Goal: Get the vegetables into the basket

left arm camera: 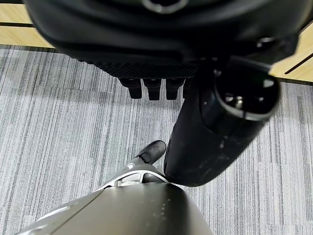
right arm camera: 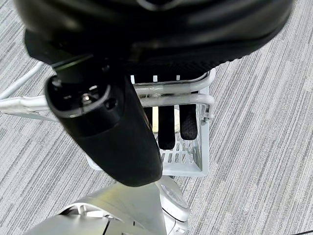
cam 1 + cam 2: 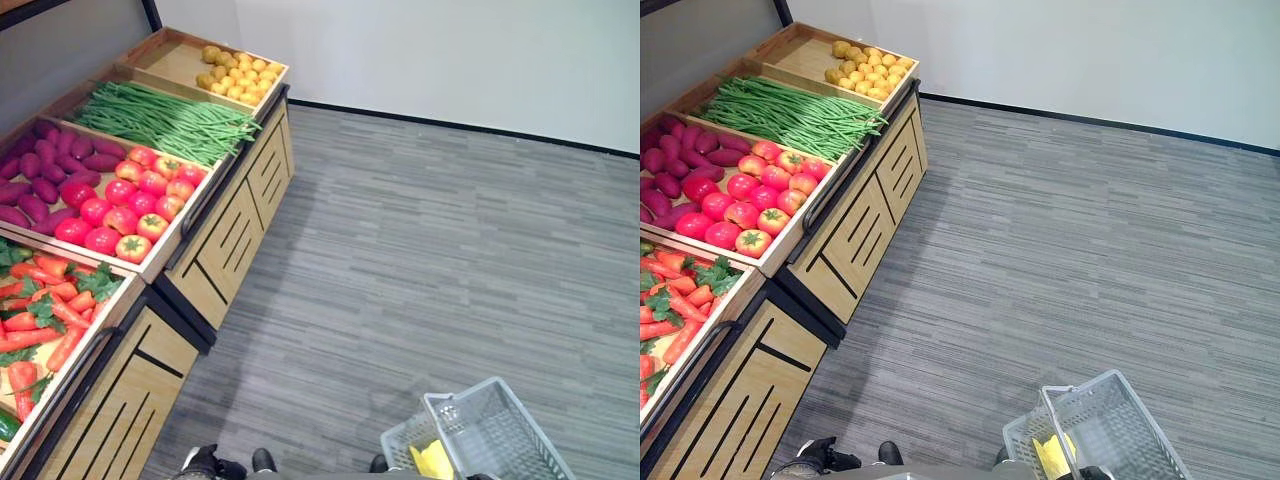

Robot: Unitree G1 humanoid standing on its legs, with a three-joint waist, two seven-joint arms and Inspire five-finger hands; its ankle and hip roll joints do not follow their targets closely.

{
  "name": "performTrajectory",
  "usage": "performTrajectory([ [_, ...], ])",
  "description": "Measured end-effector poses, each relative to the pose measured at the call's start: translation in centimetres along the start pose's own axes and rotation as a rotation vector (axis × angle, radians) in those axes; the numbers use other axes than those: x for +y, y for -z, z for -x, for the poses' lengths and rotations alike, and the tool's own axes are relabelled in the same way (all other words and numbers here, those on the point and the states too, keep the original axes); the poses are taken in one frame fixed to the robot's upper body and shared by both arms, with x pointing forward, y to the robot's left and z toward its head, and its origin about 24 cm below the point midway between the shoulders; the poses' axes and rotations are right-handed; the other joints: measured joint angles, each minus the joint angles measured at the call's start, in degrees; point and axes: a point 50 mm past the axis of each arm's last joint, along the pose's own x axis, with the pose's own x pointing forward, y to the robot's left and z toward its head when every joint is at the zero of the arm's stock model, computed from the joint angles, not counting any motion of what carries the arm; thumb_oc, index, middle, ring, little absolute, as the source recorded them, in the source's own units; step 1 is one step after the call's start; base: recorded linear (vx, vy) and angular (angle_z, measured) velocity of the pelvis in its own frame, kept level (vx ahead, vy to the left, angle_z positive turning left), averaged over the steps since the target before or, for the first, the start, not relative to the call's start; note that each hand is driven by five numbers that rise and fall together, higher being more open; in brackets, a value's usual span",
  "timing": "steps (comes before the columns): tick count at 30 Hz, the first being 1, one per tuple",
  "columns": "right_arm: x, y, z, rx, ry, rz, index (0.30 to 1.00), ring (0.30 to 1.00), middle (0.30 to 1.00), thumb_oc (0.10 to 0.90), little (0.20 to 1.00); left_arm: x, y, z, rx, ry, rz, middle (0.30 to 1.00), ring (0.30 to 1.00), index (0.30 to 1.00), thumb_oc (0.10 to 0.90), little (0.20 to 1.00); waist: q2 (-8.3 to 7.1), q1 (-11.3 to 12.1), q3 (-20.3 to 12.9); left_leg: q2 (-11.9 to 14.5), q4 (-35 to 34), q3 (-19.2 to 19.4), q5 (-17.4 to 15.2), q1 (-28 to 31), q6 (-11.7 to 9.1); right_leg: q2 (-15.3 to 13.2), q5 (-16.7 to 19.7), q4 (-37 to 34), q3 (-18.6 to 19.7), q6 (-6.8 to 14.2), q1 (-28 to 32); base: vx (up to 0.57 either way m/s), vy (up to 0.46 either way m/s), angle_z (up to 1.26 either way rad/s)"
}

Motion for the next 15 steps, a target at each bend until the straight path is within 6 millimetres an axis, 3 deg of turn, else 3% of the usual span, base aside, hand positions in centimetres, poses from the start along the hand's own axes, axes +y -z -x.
performTrajectory([
  [8,0.1,0.1,0.0,0.010,-0.007,0.020,0.300,0.300,0.300,0.400,0.300,0.1,-0.2,0.0,-0.011,-0.003,0.008,1.000,1.000,1.000,0.900,1.000,-0.99,1.47,0.10,-0.56,-0.01,-0.46,-0.63,-0.03,-0.15,-0.65,-0.10,0.66,0.81,0.18,-0.03,0.01,0.124,0.04],
  [12,0.3,-0.3,0.0,0.002,-0.015,0.040,0.300,0.300,0.300,0.400,0.300,0.4,-0.2,0.0,-0.012,-0.010,0.018,1.000,1.000,1.000,0.900,1.000,-2.55,1.95,0.14,-1.59,-0.02,-0.98,-1.38,-0.04,0.37,-2.02,-0.56,2.67,1.22,0.85,-0.64,-0.02,0.165,0.06],
  [15,0.2,-1.2,-0.1,-0.019,-0.014,0.059,0.300,0.300,0.300,0.400,0.300,0.8,-0.5,-0.1,-0.016,-0.021,0.041,1.000,1.000,1.000,0.900,1.000,-3.35,2.89,0.82,-1.36,-0.37,-1.22,-2.91,0.02,1.29,-3.99,-0.70,12.01,2.26,1.23,-5.09,-0.01,0.158,-0.06],
])
